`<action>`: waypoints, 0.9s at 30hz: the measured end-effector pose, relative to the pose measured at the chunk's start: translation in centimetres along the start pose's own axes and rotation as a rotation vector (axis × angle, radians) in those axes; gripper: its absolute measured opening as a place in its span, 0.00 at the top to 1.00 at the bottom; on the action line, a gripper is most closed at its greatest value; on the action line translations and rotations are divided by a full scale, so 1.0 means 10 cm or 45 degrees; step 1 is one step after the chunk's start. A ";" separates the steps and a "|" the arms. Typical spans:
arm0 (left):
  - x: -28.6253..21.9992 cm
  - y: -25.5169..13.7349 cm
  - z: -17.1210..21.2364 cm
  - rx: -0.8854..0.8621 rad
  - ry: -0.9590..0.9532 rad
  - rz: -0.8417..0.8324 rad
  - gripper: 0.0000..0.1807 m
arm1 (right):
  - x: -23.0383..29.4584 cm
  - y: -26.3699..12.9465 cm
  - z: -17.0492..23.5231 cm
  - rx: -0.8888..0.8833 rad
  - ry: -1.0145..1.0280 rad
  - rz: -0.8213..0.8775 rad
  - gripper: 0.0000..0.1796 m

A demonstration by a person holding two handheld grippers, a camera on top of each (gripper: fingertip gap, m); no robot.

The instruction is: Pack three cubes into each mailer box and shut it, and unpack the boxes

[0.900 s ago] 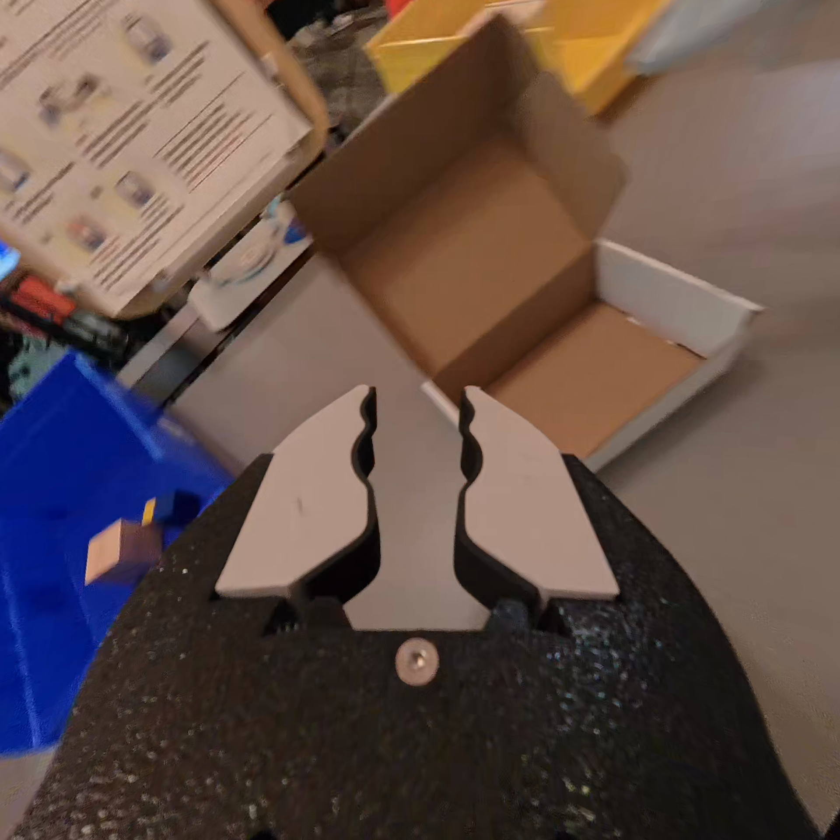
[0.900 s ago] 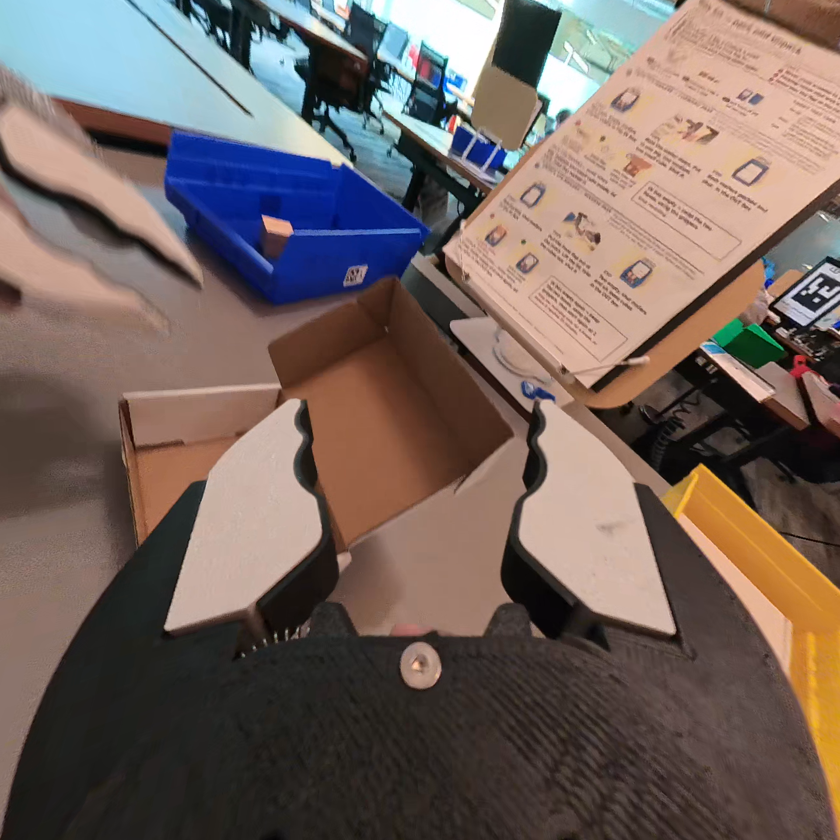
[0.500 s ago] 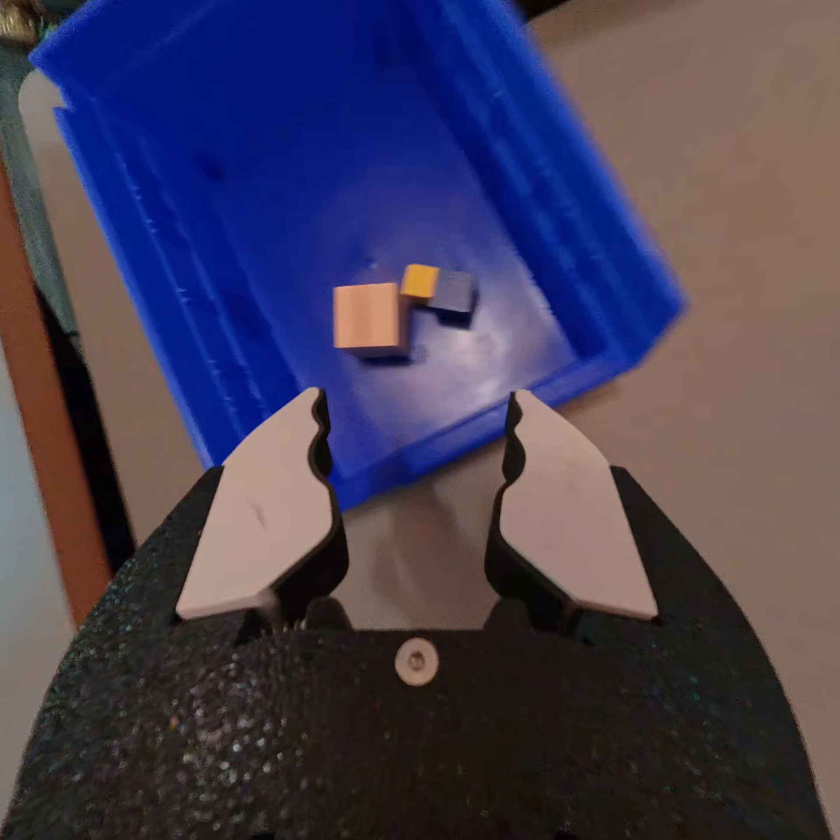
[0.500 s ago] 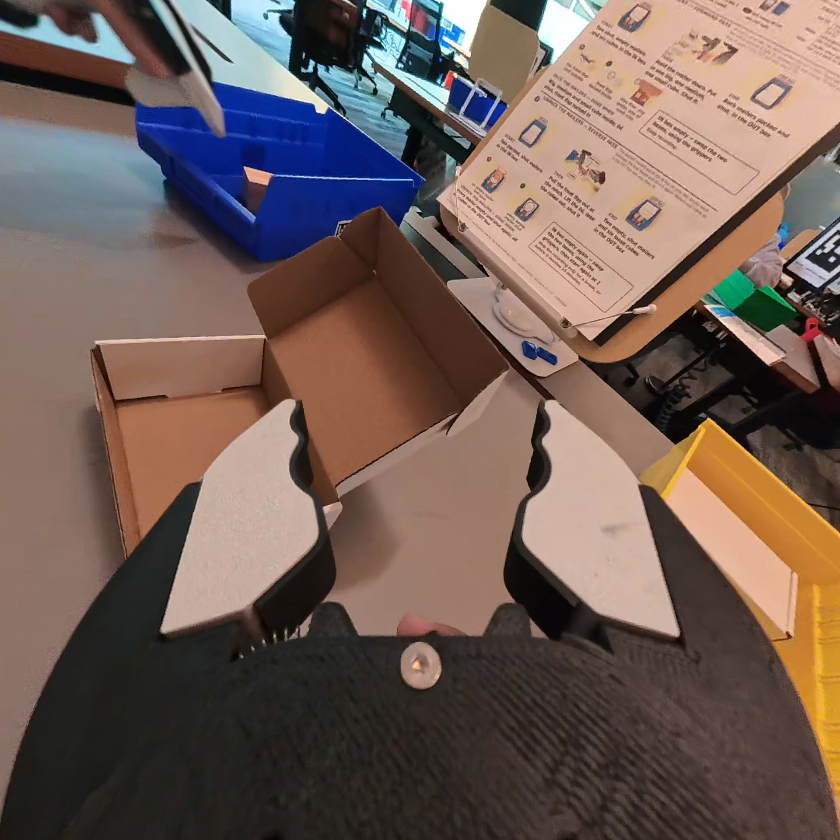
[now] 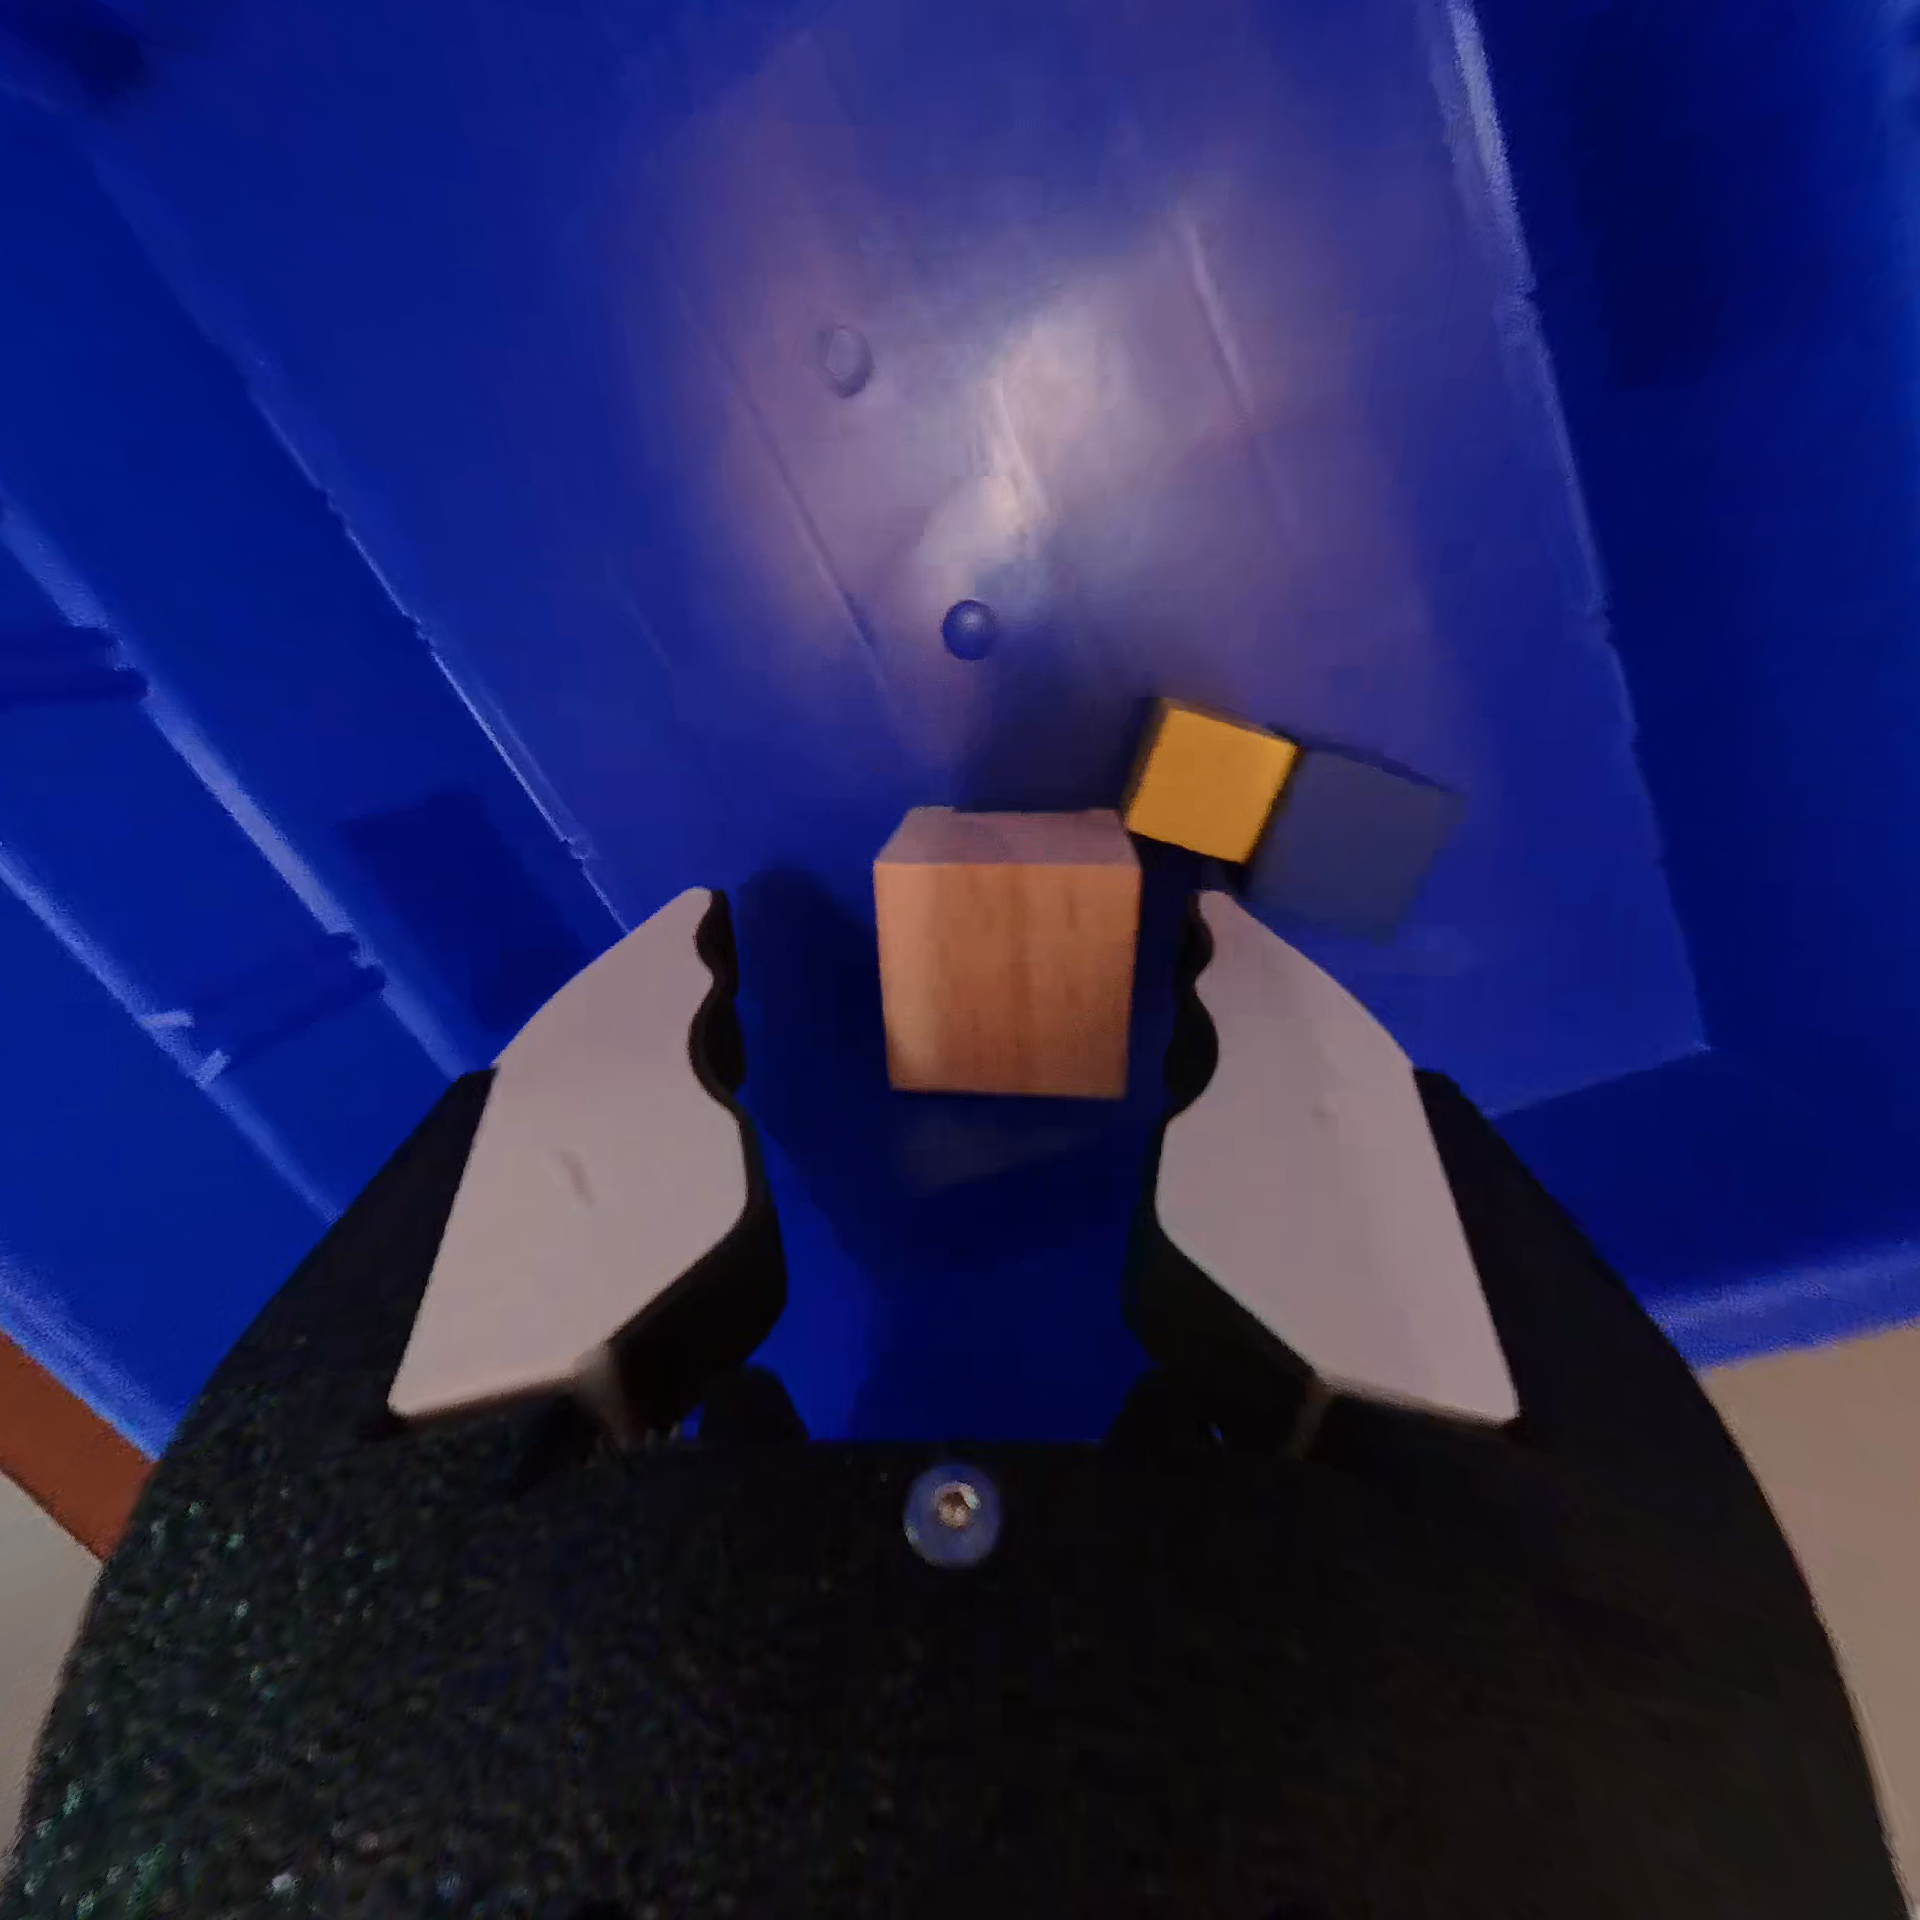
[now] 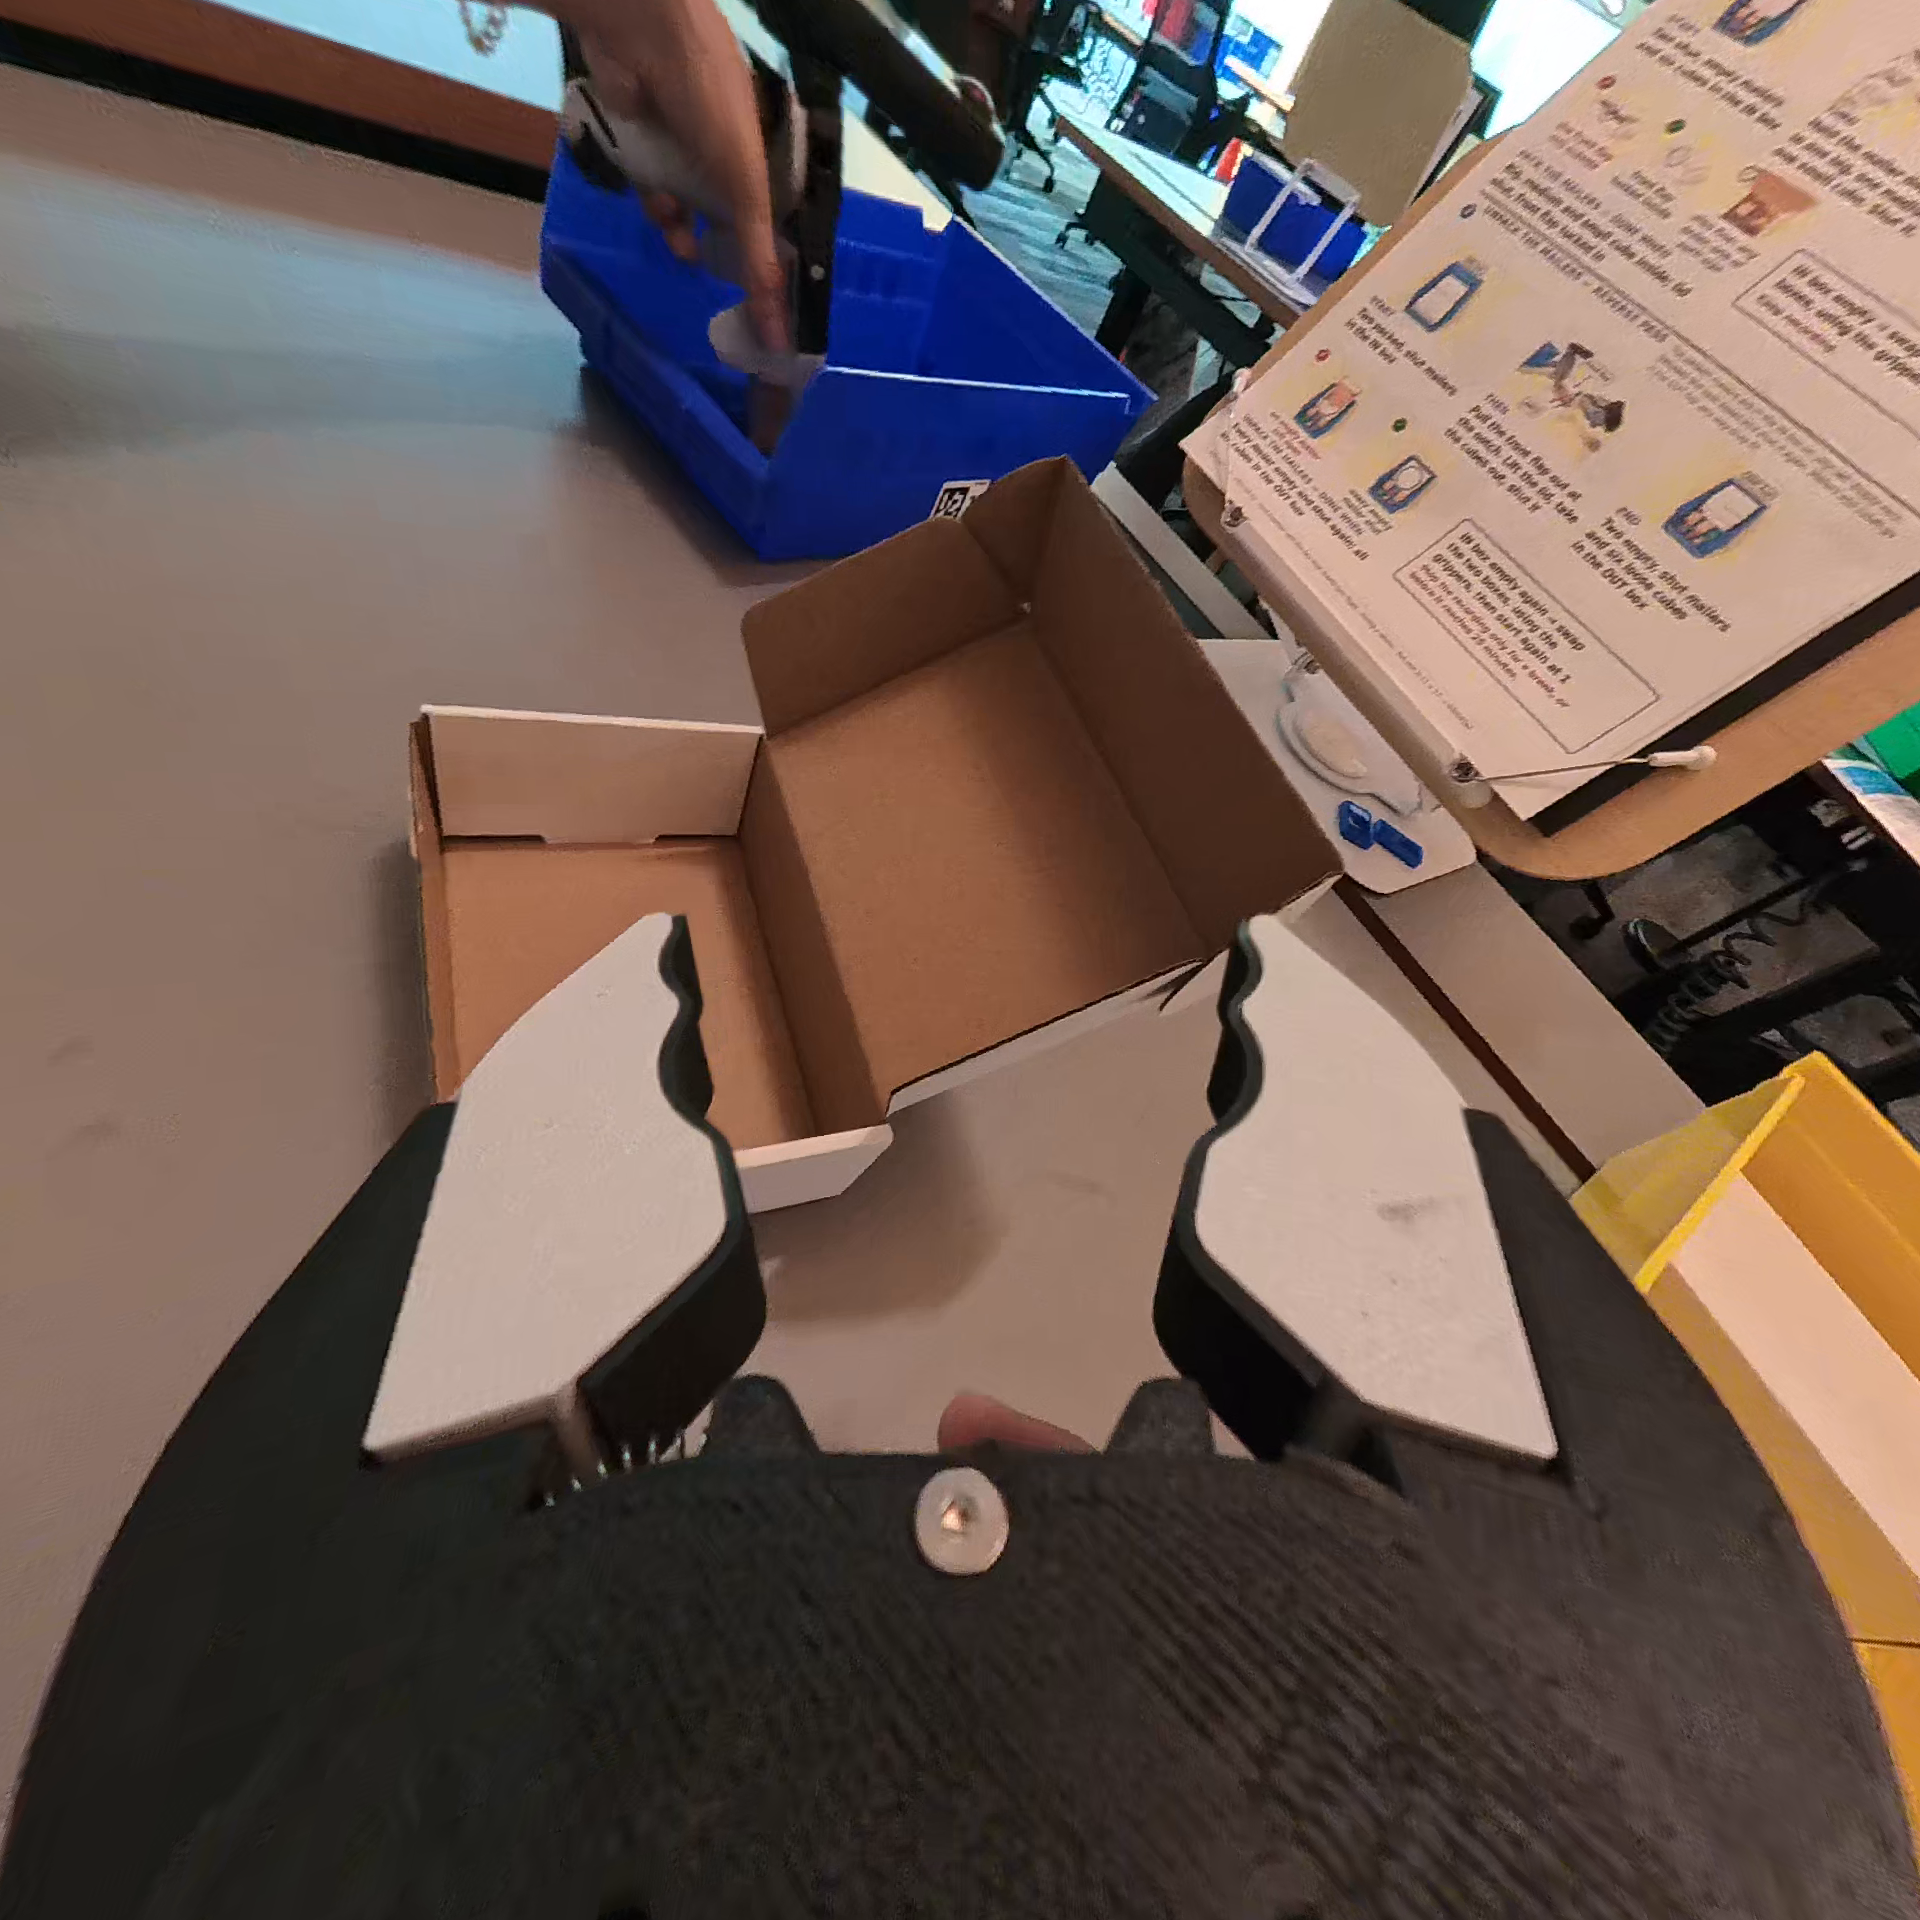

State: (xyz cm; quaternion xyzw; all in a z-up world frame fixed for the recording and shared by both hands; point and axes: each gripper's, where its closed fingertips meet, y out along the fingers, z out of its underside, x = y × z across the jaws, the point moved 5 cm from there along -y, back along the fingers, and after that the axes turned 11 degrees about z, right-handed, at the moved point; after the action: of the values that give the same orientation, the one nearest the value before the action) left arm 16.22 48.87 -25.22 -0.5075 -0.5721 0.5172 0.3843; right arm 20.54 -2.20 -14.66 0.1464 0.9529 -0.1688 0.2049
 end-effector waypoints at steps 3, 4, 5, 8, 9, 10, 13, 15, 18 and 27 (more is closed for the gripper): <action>0.03 0.06 0.01 -0.002 -0.039 0.014 0.75 | 0.02 -0.04 0.01 -0.007 0.033 -0.029 0.46; 0.02 0.06 0.02 0.006 -0.035 0.023 0.75 | 0.02 -0.06 0.01 -0.010 0.054 -0.034 0.45; 0.00 0.04 0.04 0.016 -0.001 0.037 0.75 | 0.00 -0.07 0.01 -0.016 0.082 -0.038 0.45; -0.05 -0.21 0.02 -0.101 0.093 -0.009 0.75 | -0.04 -0.11 -0.05 -0.056 0.190 -0.056 0.44; -0.10 -0.34 0.01 -0.178 0.120 0.001 0.75 | -0.04 -0.13 -0.07 -0.070 0.233 -0.072 0.44; -0.16 -0.49 0.00 -0.277 0.150 0.027 0.75 | -0.03 -0.14 -0.11 -0.090 0.273 -0.098 0.43; -0.55 -0.97 0.04 -0.606 0.295 0.222 0.75 | 0.04 -0.15 -0.23 -0.151 0.384 -0.186 0.41; -0.91 -1.26 0.14 -0.827 0.426 0.385 0.75 | 0.12 -0.17 -0.31 -0.173 0.448 -0.271 0.40; -1.47 -1.56 0.37 -1.088 0.631 0.595 0.75 | 0.28 -0.22 -0.46 -0.223 0.508 -0.411 0.40; -2.97 -1.70 1.28 -1.602 1.320 0.993 0.76 | 0.67 -0.08 -0.64 -0.216 1.013 -0.818 0.44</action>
State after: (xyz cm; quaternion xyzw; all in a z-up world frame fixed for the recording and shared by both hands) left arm 6.43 18.11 -8.16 -0.9512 -0.2917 -0.0913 0.0428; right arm 12.18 0.93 -11.90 -0.1177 0.9644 -0.0768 -0.2241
